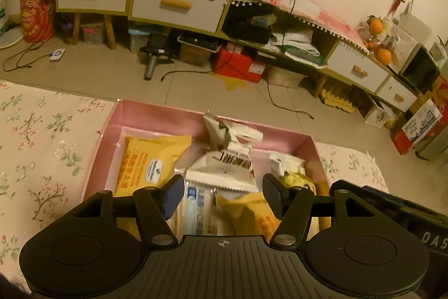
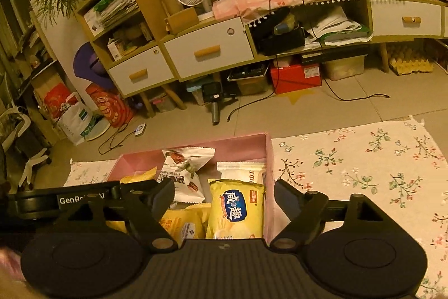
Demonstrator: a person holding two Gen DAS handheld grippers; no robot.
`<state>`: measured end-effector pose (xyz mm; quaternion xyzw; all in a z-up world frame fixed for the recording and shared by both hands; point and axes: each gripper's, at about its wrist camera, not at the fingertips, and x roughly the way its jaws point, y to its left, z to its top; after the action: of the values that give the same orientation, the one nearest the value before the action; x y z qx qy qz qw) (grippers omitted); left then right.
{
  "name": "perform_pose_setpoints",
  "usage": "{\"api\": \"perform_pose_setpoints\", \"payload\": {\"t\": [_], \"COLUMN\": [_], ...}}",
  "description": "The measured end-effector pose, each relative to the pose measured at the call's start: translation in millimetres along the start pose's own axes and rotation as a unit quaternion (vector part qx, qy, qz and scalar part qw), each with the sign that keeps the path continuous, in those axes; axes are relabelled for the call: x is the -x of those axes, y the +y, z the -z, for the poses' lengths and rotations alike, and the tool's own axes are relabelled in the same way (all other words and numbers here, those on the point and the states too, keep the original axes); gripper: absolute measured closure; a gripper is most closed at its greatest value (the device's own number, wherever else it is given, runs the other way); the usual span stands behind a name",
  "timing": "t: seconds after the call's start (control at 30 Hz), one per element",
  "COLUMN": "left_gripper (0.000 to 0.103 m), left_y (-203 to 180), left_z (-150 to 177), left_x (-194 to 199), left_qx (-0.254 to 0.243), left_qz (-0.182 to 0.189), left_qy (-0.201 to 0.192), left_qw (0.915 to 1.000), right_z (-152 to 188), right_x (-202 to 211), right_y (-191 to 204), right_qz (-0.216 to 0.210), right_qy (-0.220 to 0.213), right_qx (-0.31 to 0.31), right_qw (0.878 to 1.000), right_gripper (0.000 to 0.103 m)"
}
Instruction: Organize snacks
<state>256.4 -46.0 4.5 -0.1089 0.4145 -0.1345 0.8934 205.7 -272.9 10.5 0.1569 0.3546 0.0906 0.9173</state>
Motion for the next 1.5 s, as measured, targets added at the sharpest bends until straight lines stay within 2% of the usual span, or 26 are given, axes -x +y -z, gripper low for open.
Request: {"api": "perform_pose_setpoints", "payload": {"t": [0.13, 0.27, 0.5, 1.03, 1.37, 1.5], "left_gripper": [0.033, 0.022, 0.011, 0.004, 0.004, 0.004], "left_y": [0, 0, -1, 2, 3, 4], "left_z": [7, 15, 31, 96, 133, 146], "left_x": [12, 25, 53, 100, 112, 111], "left_qx": [-0.007, -0.017, -0.043, -0.065, -0.092, -0.109], "left_qz": [0.001, 0.003, 0.005, 0.013, 0.023, 0.027], "left_qy": [0.001, 0.005, 0.006, 0.027, 0.028, 0.027], "left_qw": [1.0, 0.9998, 0.9991, 0.9975, 0.9951, 0.9933], "right_z": [1, 5, 16, 54, 92, 101], "right_x": [11, 22, 42, 88, 99, 98], "right_y": [1, 5, 12, 29, 32, 28], "right_qz": [0.005, 0.011, 0.018, 0.043, 0.05, 0.07], "right_qy": [-0.002, -0.003, 0.0, 0.011, 0.021, 0.027], "right_qx": [0.002, 0.009, 0.013, 0.041, 0.048, 0.064], "right_qw": [1.0, 1.0, 1.0, 0.998, 0.997, 0.995], "right_gripper": [0.051, 0.045, 0.036, 0.03, 0.03, 0.03]}}
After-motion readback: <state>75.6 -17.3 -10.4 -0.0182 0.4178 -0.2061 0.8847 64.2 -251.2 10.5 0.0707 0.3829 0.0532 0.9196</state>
